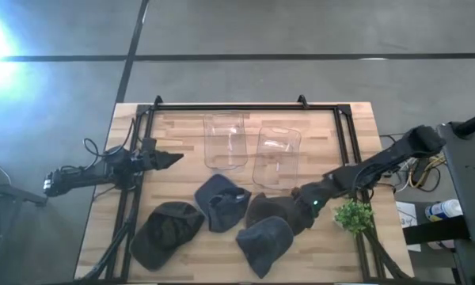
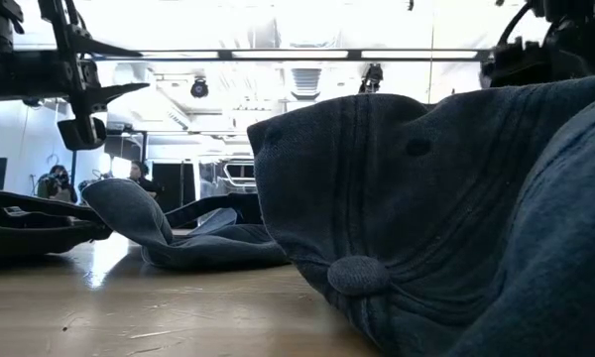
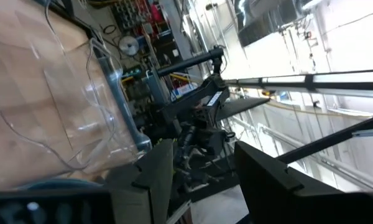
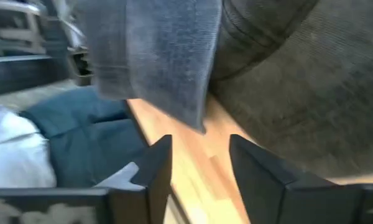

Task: Pick & Place hat
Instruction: Put the bottom blue cap into the left transparent bin

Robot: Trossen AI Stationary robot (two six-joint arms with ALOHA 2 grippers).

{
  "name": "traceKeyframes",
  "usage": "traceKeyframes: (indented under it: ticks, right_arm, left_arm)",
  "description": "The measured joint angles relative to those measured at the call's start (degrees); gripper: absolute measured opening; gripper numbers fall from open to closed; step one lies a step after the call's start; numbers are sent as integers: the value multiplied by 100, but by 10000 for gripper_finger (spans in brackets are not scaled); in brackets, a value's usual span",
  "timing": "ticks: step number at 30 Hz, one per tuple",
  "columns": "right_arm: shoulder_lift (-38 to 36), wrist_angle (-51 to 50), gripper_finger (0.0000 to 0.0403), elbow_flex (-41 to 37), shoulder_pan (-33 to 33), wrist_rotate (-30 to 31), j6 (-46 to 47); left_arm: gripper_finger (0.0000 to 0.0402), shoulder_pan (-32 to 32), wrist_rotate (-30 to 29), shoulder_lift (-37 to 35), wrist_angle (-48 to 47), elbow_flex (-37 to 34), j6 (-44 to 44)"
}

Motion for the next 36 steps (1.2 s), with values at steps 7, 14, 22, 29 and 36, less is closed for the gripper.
traceKeyframes:
  ticks: [7,14,22,29,36]
  right_arm:
    - [898,295,223,572,97,-6,-378]
    - [1654,454,243,980,91,-149,-671]
    - [1247,-513,247,933,140,13,-706]
    - [1503,1696,247,563,113,28,126]
    - [2298,2119,247,948,121,-146,198]
  left_arm:
    - [165,0,299,68,-26,0,35]
    - [165,2,367,127,-223,0,63]
    - [165,0,653,244,-362,0,-35]
    - [163,-81,1583,610,-722,17,-449]
    - [163,-224,2244,1101,-848,264,-602]
